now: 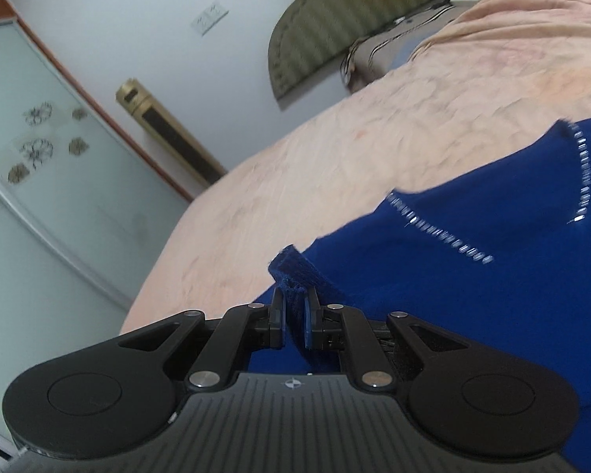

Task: Fold small clothes
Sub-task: 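Carry the sleeve across the sweater body and release it with the right gripper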

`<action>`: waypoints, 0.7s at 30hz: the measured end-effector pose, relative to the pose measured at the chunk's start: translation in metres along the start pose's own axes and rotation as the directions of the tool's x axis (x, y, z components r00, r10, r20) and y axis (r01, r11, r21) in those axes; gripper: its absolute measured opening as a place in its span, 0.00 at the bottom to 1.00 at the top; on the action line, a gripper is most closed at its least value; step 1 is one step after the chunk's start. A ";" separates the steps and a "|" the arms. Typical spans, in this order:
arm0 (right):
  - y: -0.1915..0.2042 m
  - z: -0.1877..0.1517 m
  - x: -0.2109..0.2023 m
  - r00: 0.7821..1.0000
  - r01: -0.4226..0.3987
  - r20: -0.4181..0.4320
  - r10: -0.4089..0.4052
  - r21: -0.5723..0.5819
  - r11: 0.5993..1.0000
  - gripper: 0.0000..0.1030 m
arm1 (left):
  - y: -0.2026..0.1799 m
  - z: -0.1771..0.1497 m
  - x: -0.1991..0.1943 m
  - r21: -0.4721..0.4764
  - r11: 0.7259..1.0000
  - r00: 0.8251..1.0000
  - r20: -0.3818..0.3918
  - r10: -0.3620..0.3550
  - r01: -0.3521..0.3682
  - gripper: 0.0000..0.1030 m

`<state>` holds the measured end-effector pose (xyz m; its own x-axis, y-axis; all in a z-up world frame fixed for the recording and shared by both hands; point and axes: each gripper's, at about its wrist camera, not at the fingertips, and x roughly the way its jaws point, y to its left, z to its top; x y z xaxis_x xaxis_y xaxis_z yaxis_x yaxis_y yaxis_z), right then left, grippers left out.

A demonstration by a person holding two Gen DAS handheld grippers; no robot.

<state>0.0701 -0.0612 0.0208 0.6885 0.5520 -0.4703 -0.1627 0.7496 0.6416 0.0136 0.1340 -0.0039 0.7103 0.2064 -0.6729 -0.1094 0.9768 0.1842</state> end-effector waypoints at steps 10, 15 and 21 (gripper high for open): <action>-0.008 -0.021 0.041 0.988 -0.047 -0.143 0.061 0.100 0.994 0.36 | 0.025 -0.006 -0.001 -0.048 0.998 0.999 -0.016 0.038 -0.039 1.00; -0.005 -0.023 0.019 0.990 -0.072 -0.118 0.084 0.103 0.992 0.44 | 0.028 -0.008 0.003 -0.098 0.995 0.996 -0.080 0.025 -0.032 1.00; 0.003 -0.031 0.008 0.983 -0.054 -0.174 0.066 0.071 0.996 0.45 | 0.044 -0.015 -0.008 -0.153 0.984 0.994 -0.072 0.080 -0.090 1.00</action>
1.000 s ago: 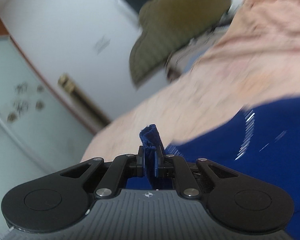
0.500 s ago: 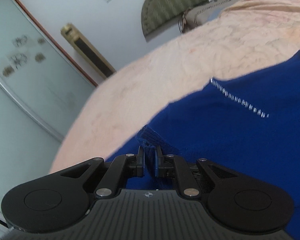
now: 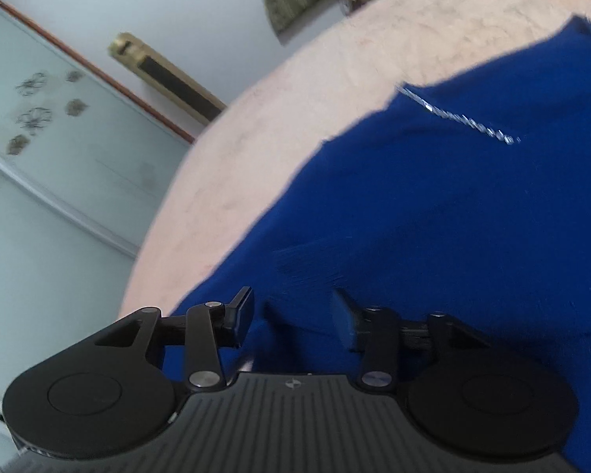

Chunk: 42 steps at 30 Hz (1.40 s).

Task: Fold small clothes

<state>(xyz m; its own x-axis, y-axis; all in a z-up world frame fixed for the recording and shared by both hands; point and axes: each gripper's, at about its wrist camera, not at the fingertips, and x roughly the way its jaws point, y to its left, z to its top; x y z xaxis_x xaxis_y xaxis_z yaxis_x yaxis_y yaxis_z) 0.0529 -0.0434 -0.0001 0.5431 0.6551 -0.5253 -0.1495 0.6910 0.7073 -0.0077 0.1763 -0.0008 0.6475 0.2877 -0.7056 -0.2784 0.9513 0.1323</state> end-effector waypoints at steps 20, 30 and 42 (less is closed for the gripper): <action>0.036 -0.055 -0.051 1.000 0.017 -0.018 -0.023 -0.279 0.960 0.74 | 0.189 0.005 0.020 -0.262 0.923 0.959 -0.112 0.259 -0.280 1.00; 0.028 -0.064 -0.045 0.999 0.023 -0.039 -0.033 -0.234 0.972 0.79 | 0.194 -0.010 0.026 0.084 0.985 0.988 -0.022 0.155 -0.152 0.25; 0.008 -0.069 -0.070 0.999 0.045 -0.004 -0.046 -0.198 0.979 0.82 | 0.139 0.074 -0.077 0.030 0.912 0.910 0.057 -0.410 0.408 0.07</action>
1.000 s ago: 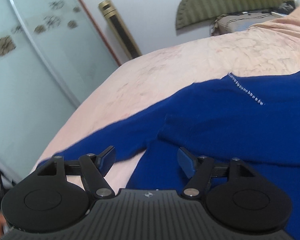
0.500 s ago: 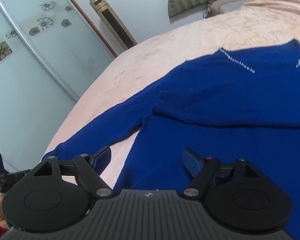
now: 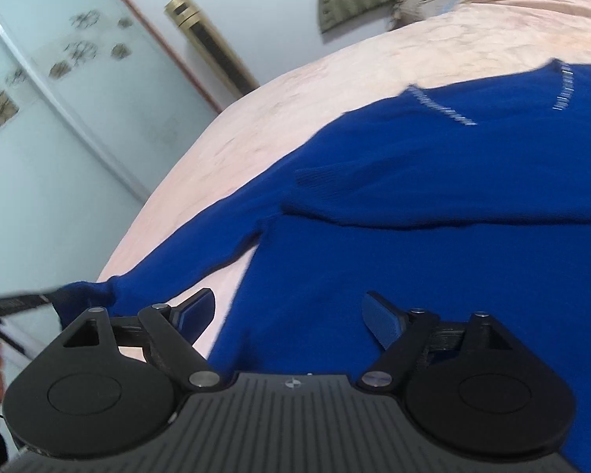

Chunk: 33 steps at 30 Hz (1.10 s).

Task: Fold small clothes

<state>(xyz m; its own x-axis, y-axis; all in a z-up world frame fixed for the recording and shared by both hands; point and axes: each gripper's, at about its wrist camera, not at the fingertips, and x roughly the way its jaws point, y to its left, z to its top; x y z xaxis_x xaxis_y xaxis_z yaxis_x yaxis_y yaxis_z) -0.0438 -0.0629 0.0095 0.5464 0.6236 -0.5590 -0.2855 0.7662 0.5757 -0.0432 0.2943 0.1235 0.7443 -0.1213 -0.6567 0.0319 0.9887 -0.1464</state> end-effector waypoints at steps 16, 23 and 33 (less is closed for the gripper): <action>-0.106 -0.020 -0.090 0.972 0.121 0.172 -0.161 0.221 0.968 0.90 | -0.048 0.014 0.048 0.146 0.969 0.980 0.007 0.200 -0.198 0.92; -0.100 -0.014 -0.067 0.977 0.102 0.167 -0.133 0.182 0.978 0.97 | 0.009 -0.048 0.081 0.087 0.934 0.909 -0.216 0.357 -0.346 0.92; -0.080 -0.020 -0.072 0.977 0.142 0.148 -0.154 0.086 0.986 0.95 | 0.000 -0.040 0.095 -0.085 0.946 0.938 -0.182 0.294 -0.313 0.07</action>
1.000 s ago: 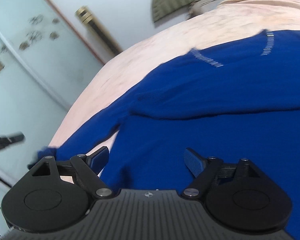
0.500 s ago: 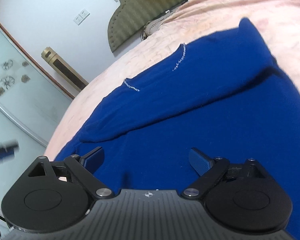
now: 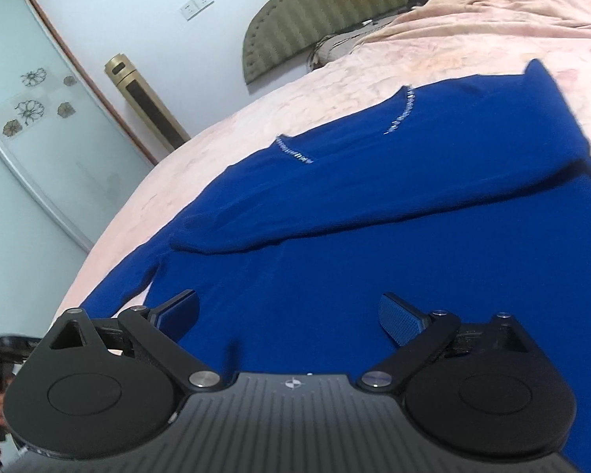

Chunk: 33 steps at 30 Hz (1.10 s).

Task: Fold small clothes

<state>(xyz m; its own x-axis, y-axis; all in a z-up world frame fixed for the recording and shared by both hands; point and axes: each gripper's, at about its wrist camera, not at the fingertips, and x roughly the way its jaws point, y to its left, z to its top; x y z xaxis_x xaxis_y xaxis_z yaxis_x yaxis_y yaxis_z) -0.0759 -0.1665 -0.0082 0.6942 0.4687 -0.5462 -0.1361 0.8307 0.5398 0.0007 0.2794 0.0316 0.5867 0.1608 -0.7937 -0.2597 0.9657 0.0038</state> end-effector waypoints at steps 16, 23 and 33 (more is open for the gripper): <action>-0.022 -0.001 -0.028 0.994 0.082 0.064 -0.085 0.047 0.996 0.96 | -0.287 0.050 -0.056 0.255 0.621 0.670 -0.224 -0.707 0.741 0.80; -0.056 0.002 -0.050 0.975 0.186 0.103 -0.196 0.096 0.978 0.96 | -0.258 -0.021 -0.033 0.376 0.735 0.820 -0.156 -0.551 0.565 0.80; -0.074 0.075 0.030 0.992 0.050 0.102 -0.067 0.160 0.986 0.85 | -0.165 -0.022 0.000 0.219 0.942 0.965 -0.004 -0.262 0.256 0.80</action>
<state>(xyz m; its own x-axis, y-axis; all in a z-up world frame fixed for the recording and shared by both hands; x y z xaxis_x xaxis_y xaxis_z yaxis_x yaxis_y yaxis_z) 0.0077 -0.2363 -0.0163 0.7704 0.3786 -0.5130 0.0139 0.7945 0.6071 0.0269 0.1157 0.0173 0.6308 -0.0982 -0.7697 0.0738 0.9951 -0.0665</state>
